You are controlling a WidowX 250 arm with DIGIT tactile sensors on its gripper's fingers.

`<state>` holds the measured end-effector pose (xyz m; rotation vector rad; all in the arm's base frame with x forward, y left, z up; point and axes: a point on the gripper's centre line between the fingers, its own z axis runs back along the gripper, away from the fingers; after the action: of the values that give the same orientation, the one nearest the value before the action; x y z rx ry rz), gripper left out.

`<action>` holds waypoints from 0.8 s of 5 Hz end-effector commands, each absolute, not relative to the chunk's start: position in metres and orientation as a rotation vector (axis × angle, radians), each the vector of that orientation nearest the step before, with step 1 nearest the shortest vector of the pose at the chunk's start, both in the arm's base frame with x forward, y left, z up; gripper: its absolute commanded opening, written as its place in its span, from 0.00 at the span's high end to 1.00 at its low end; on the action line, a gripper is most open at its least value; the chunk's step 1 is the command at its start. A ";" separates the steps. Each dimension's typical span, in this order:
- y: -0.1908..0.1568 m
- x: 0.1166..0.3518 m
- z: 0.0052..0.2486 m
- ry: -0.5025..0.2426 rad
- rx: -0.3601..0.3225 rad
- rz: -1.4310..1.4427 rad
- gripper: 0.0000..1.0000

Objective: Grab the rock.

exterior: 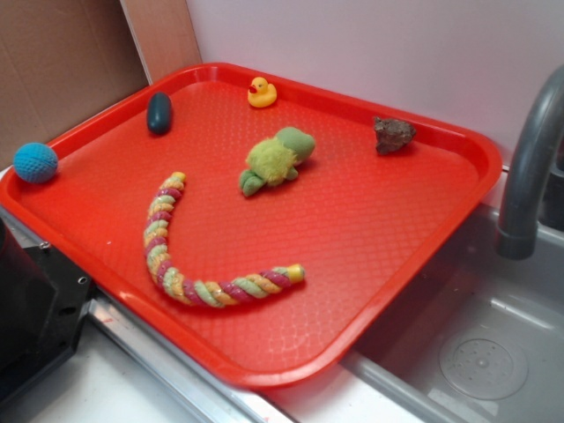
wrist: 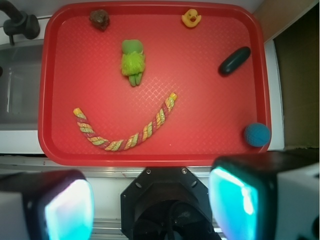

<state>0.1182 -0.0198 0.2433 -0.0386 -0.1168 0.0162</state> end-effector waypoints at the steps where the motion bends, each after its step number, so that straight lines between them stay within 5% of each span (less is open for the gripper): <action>1: -0.020 0.118 0.243 -0.117 -0.039 0.016 0.00; 2: -0.037 0.144 0.205 -0.034 0.055 -0.010 0.00; 4: -0.060 0.246 0.190 -0.097 0.005 0.065 0.00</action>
<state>0.2416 -0.0616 0.1735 0.0195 -0.0446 0.0564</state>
